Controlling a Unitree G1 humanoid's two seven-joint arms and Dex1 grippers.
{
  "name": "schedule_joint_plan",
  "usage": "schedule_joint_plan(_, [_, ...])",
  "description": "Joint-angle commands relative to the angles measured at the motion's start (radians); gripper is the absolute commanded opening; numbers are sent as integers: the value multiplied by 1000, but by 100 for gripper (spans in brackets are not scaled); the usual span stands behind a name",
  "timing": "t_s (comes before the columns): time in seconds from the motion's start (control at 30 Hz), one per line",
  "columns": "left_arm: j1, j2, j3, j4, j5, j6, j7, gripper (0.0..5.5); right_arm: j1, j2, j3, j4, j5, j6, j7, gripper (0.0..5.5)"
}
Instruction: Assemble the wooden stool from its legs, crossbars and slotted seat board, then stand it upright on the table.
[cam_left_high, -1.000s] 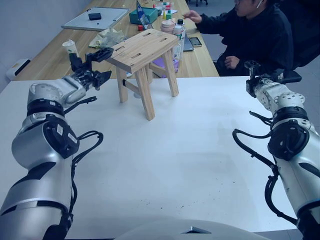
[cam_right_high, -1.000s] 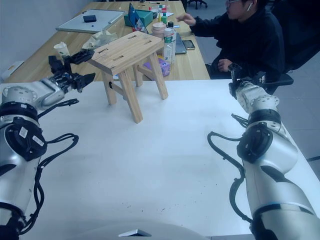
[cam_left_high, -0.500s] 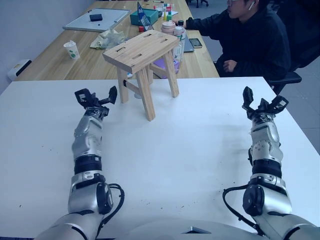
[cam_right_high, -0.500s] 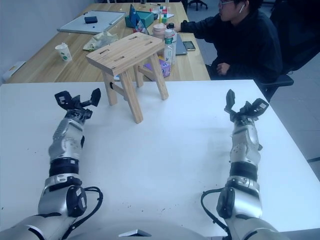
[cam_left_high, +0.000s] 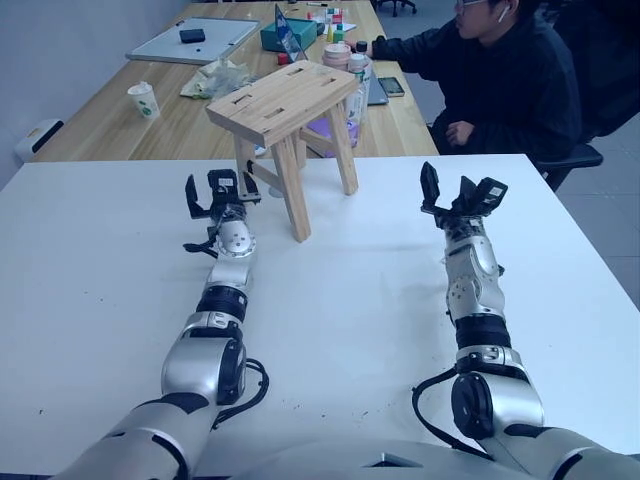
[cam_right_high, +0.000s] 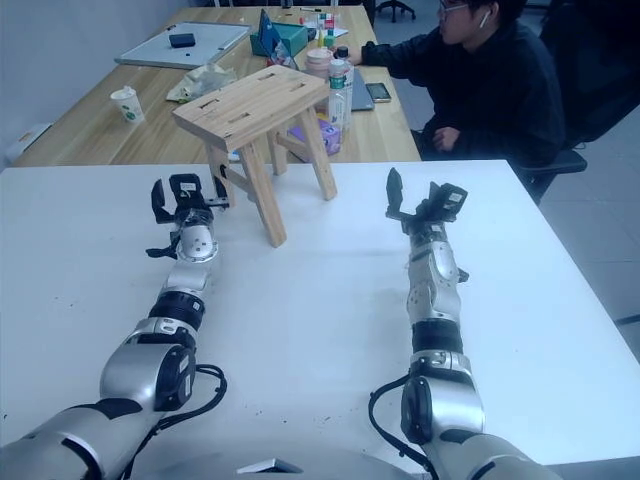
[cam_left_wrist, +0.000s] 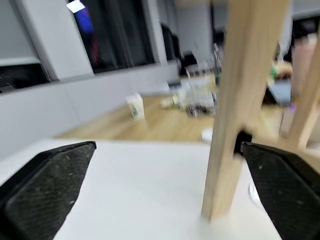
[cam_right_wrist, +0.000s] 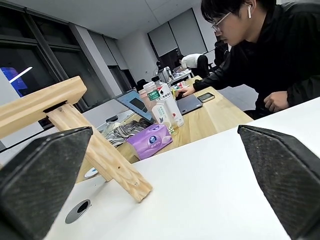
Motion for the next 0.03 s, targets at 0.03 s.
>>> schedule_joint_plan(0.03, [73,-49,-35,-102,-9,-34,-35,540,-2,10,-29,-33,57,62,-17,538])
